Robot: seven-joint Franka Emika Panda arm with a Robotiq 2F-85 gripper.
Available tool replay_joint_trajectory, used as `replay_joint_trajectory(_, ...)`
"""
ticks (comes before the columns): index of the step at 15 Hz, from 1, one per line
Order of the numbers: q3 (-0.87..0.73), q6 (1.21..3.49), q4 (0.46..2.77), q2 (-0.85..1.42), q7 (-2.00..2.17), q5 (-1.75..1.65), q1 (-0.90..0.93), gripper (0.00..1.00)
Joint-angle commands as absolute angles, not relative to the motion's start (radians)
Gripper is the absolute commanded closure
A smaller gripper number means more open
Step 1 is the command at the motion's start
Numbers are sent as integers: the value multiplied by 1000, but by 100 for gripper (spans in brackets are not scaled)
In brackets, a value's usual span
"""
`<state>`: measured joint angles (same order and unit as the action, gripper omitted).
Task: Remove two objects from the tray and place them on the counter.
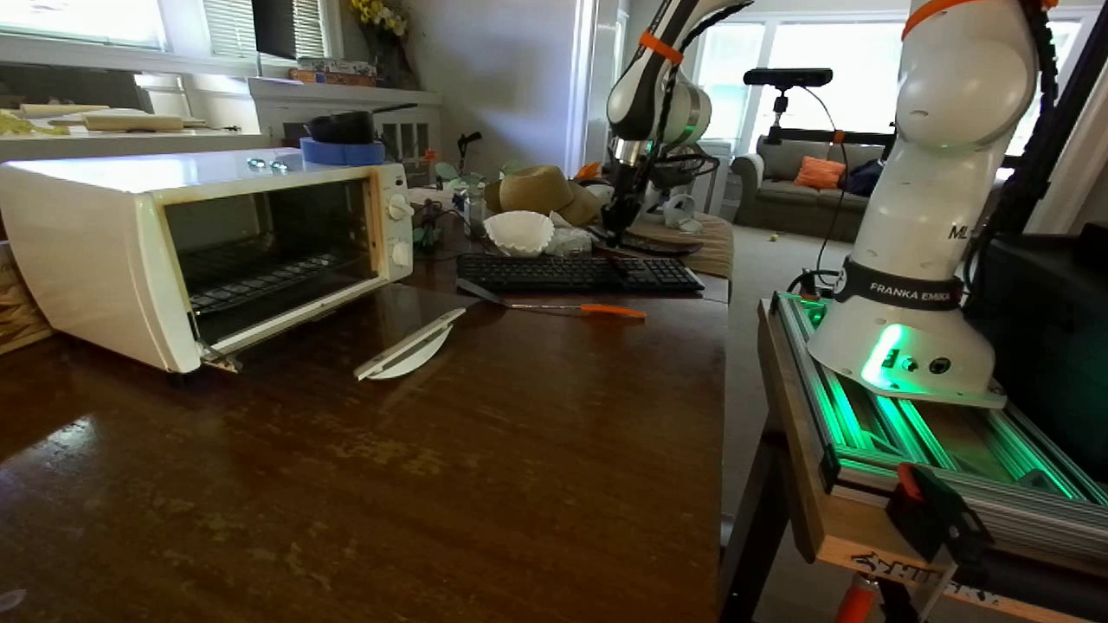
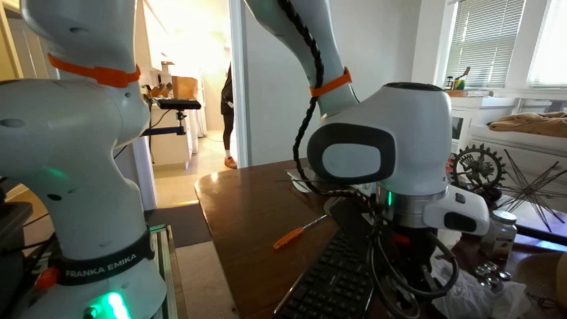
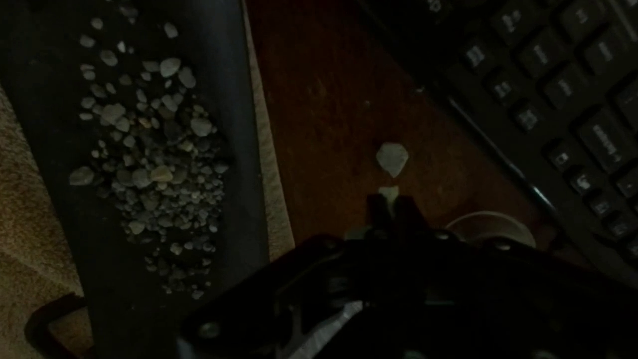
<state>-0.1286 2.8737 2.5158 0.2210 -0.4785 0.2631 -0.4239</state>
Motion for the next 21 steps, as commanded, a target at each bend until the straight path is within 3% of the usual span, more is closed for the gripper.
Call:
replay_joint_trajectory(1,-113,2929,2513,264,-505,284,-438,98)
replay_joint_trajectory(4,-112,2945,2507,283,-501,280,-443,98)
replay_joint_trajectory(5,-112,2948,2507,286,-501,278,-444,77)
replay_joint_trajectory(6,-113,2948,2509,286,-502,274,-444,65)
replay_joint_trajectory(14,-191,2900,2551,204,-448,199,-411,6)
replay_joint_trajectory(16,-250,2873,2557,176,-379,109,-398,0)
replay_joint_trajectory(21,-393,2754,2537,106,-235,-132,-368,0)
